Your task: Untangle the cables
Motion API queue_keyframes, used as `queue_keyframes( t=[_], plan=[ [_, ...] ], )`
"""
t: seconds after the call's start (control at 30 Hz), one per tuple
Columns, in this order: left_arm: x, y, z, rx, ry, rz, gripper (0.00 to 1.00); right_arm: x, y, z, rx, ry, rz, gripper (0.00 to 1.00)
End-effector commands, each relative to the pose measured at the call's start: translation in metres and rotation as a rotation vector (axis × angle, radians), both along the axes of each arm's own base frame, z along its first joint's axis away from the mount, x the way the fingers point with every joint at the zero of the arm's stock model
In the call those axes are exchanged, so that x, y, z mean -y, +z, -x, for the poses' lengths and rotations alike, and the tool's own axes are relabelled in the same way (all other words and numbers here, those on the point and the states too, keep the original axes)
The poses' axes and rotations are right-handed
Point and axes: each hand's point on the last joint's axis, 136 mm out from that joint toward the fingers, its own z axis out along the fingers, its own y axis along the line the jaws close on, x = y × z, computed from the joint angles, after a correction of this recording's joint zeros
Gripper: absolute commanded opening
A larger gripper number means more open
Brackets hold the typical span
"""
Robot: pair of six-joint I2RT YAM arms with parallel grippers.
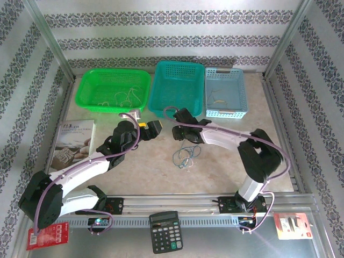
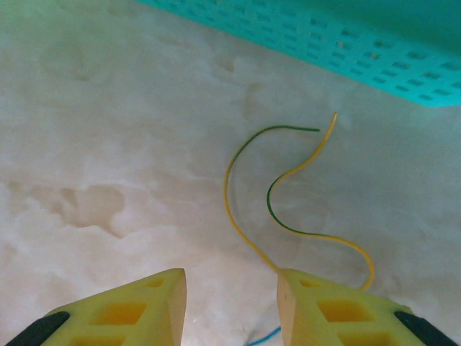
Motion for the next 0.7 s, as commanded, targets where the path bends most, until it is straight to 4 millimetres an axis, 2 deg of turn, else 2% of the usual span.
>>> queue_keyframes(
  t=[0.0, 0.43, 0.6, 0.67],
  plan=[
    [-0.006, 0.020, -0.004, 0.054, 0.027, 0.040, 0.92, 0.000, -0.013, -0.002, -0.017, 0.028, 0.074, 0.38],
    [-0.007, 0.021, -0.003, 0.056, 0.031, 0.042, 0.92, 0.001, -0.043, -0.011, -0.055, 0.027, 0.135, 0.36],
    [-0.008, 0.022, -0.003, 0.059, 0.034, 0.045, 0.92, 0.001, -0.054, -0.004, -0.086, 0.037, 0.141, 0.29],
    [-0.008, 0.021, -0.003, 0.058, 0.036, 0.045, 0.92, 0.001, -0.059, -0.001, -0.093, 0.042, 0.148, 0.22]
  ],
)
